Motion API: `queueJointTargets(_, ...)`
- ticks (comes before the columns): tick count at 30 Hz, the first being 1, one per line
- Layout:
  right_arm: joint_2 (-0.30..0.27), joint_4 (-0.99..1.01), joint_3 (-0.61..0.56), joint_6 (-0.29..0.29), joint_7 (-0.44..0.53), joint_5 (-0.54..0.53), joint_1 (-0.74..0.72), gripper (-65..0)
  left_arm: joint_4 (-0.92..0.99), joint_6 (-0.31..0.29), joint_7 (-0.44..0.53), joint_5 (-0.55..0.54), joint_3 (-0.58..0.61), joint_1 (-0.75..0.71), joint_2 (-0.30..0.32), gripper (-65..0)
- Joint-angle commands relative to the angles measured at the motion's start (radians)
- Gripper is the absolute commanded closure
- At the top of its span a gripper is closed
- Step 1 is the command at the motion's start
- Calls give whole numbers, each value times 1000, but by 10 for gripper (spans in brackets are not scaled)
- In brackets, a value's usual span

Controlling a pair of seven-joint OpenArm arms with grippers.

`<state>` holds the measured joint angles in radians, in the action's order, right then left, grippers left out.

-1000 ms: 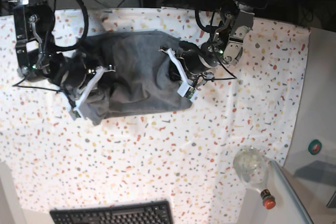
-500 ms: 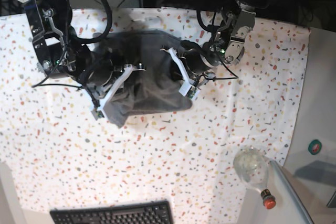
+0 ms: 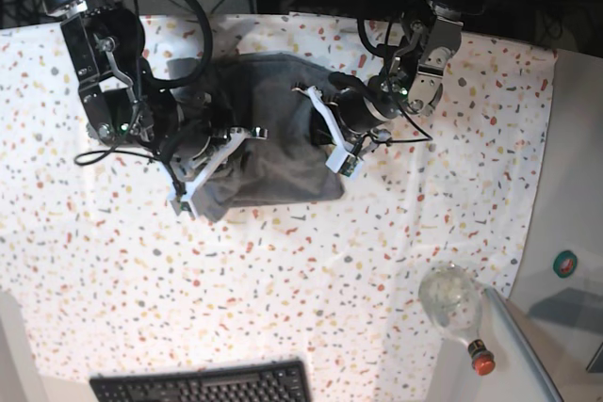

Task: Layout the t-shirt on the table in an organized manner, then fold the t-shirt properly
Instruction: 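Release the left gripper and fold the bunched shirt over with the right gripper, then press the folded shirt bundle down with the right gripper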

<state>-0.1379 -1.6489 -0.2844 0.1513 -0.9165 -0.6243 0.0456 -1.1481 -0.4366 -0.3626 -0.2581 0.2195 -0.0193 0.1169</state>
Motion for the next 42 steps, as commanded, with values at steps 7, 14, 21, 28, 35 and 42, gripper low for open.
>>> queueJointTargets(7, 63, 31, 1, 1, 15, 59, -26, -144, -17, -1, 3, -4, -1, 8, 0, 0)
queueJointTargets(14, 73, 29, -6, 1, 15, 111, -19, -438, -166, 8, 3, -5, -81, -87, 65, 0)
queueJointTargets(21, 67, 14, -95, 3, 15, 169, -22, -438, -260, 8, 1, -2, -230, -247, 155, 0)
queueJointTargets(28, 152, -9, -198, 3, 7, 436, -2, -438, -267, 8, 3, -4, -236, -285, 177, 0)
queueJointTargets(35, 194, -6, -329, 3, -8, 548, -2, -438, -267, 8, 3, -4, -240, -284, 177, 0)
queueJointTargets(42, 191, -9, -484, 1, -14, 550, -45, -438, -267, 3, 3, -4, -464, -285, 175, 0)
